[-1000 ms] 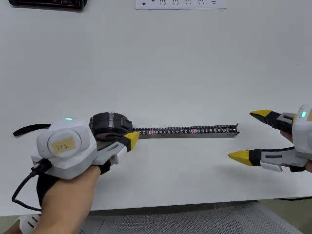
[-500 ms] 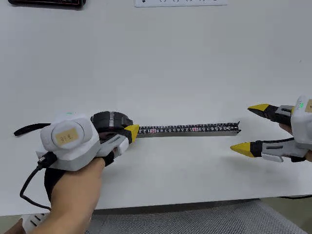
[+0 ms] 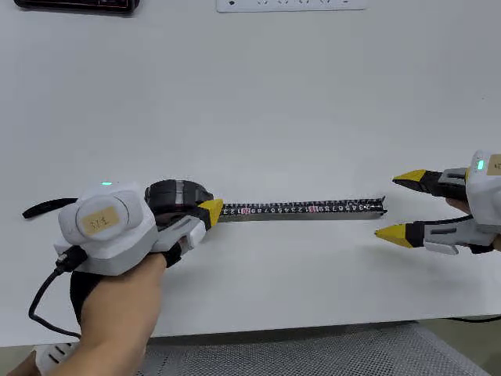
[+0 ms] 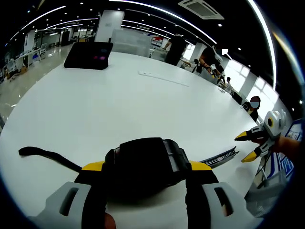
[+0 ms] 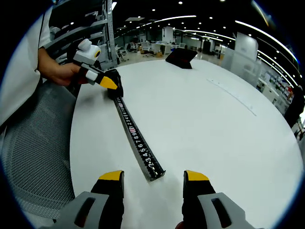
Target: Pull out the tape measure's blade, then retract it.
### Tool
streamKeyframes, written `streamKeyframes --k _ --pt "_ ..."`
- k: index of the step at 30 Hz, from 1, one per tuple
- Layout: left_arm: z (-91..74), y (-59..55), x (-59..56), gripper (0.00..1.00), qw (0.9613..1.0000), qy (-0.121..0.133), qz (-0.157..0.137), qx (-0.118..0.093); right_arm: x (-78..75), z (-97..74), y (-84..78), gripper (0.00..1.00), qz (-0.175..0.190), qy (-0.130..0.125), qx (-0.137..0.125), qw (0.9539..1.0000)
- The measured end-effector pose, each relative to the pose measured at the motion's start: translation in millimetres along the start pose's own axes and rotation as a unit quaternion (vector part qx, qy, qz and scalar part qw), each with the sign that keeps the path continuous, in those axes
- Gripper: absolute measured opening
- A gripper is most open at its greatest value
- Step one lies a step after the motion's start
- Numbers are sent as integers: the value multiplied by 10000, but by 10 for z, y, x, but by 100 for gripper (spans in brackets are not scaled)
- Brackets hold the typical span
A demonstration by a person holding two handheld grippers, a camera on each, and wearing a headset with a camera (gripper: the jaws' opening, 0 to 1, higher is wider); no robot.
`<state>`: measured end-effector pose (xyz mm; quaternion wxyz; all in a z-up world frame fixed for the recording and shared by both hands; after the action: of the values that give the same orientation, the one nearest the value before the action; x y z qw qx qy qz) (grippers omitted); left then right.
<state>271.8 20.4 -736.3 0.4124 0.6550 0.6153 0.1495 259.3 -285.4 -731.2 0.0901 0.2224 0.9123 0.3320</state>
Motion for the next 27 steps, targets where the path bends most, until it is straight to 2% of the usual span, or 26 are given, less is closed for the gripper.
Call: streamKeyframes --k 3,5,10,15,27 --pt "-3 0 -1 62 10000 -7 8 -3 -19 6 -23 40 -223 106 165 9996" --pt "-5 0 -3 62 10000 -5 12 5 -29 15 5 37 -302 188 150 9993" --pt "-4 0 0 62 10000 -3 16 5 -31 61 10 33 -599 495 383 9962" --pt "0 1 4 62 10000 -5 14 0 -36 108 -11 31 -708 755 540 9932" --pt "16 -1 20 62 10000 -2 8 -2 -34 178 -38 22 -1133 1024 799 9850"
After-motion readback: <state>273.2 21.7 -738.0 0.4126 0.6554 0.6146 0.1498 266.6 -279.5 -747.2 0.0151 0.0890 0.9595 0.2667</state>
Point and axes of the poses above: the centre of the closed fingertips' face, and the gripper's own axes: z roughly forward along the fingers, x roughly to its left, y roughly out of its top, the point moved 3 cm from there along -z, roughly backward along the fingers, and after that the axes turned 3 degrees about -y, right-handed, at the moved point
